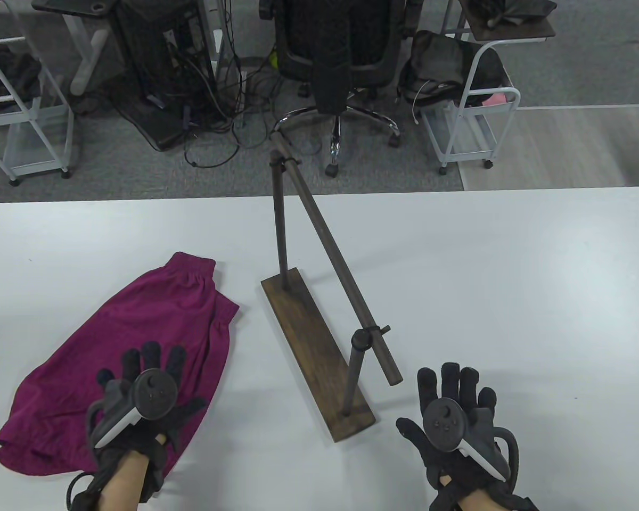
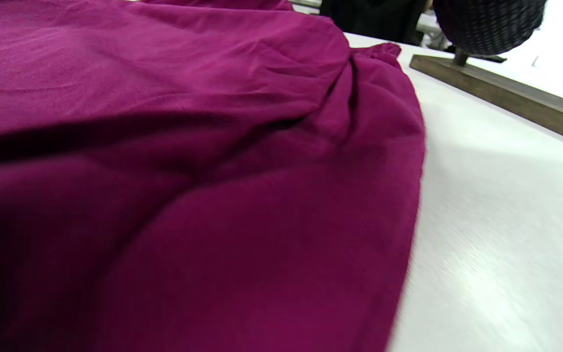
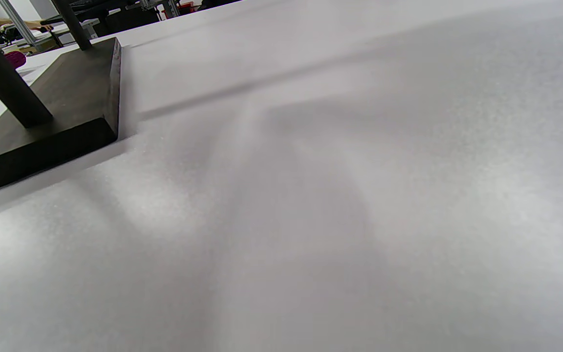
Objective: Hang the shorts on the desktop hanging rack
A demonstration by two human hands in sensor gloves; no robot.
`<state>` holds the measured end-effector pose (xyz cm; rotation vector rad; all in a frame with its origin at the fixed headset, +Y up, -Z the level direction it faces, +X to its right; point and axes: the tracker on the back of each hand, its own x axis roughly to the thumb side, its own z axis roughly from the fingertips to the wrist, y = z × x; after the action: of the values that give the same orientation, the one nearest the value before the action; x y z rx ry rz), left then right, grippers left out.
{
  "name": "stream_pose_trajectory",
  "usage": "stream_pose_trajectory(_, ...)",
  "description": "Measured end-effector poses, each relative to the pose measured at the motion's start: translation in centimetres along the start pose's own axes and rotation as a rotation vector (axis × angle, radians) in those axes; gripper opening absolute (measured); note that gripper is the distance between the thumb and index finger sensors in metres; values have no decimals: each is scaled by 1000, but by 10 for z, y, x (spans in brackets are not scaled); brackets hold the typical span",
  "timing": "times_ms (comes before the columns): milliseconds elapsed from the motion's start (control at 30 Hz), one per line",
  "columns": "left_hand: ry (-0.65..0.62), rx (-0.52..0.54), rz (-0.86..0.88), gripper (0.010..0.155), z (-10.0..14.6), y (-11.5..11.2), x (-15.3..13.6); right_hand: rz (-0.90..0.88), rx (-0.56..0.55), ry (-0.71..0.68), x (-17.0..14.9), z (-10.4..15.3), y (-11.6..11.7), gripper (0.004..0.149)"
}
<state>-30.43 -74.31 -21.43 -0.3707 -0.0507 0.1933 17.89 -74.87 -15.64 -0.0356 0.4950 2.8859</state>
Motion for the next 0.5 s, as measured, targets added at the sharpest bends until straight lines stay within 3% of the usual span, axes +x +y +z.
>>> stream_pose_trajectory(267, -17, -38, 19, 95, -30, 11, -17, -10, 32, 15, -2, -3, 2, 83)
stream_pose_trajectory(500, -18, -85, 8, 95, -56, 7, -24, -23, 55, 25, -3, -5, 3, 83)
